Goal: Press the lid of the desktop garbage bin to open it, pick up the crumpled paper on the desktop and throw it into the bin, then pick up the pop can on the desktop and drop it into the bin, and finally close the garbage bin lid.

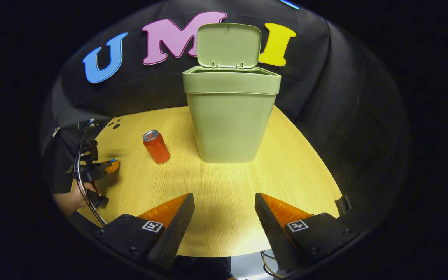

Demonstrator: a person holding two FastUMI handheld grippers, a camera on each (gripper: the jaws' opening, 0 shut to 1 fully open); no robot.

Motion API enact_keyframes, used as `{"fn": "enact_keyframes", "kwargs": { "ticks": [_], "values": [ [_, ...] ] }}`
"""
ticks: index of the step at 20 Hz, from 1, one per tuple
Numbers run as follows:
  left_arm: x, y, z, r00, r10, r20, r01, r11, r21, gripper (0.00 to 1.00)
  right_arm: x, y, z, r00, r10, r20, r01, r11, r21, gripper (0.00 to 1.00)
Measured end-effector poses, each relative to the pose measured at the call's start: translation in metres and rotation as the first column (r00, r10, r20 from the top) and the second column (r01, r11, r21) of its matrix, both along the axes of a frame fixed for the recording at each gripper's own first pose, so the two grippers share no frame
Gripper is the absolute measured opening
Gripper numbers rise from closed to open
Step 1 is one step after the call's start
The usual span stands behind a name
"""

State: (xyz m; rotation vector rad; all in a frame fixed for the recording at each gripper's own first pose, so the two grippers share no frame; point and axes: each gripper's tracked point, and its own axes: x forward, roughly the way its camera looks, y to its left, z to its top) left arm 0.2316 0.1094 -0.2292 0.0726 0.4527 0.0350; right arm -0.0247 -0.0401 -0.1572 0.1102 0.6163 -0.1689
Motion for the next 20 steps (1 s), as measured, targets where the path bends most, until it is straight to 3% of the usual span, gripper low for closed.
{"fn": "enact_keyframes", "kwargs": {
  "ticks": [9, 10, 11, 18, 19, 20],
  "values": [
    [-0.012, -0.021, 0.070, 0.988, -0.114, 0.109, 0.114, 0.993, 0.007, 0.27, -0.020, -0.001, -0.007, 0.999, -0.043, 0.008, 0.043, 0.999, 0.029, 0.99],
    [-0.016, -0.024, 0.081, 0.984, -0.131, 0.121, 0.131, 0.991, 0.010, 0.23, -0.021, -0.001, -0.007, 0.999, -0.045, 0.012, 0.044, 0.999, 0.031, 0.99],
    [-0.020, -0.028, 0.091, 0.980, -0.148, 0.133, 0.148, 0.989, 0.013, 0.27, -0.022, 0.000, -0.008, 0.999, -0.047, 0.015, 0.046, 0.998, 0.035, 0.99],
    [-0.032, -0.077, 0.183, 0.938, -0.240, 0.249, 0.237, 0.971, 0.042, 0.27, -0.023, -0.011, -0.016, 0.998, -0.057, 0.012, 0.056, 0.995, 0.083, 0.99],
    [-0.034, -0.089, 0.199, 0.930, -0.252, 0.268, 0.250, 0.967, 0.044, 0.22, -0.019, -0.016, -0.016, 0.998, -0.057, 0.014, 0.056, 0.995, 0.087, 0.99],
    [-0.038, -0.102, 0.212, 0.921, -0.265, 0.286, 0.264, 0.964, 0.042, 0.27, -0.015, -0.024, -0.015, 0.998, -0.058, 0.015, 0.057, 0.994, 0.090, 0.98]
  ]
}}
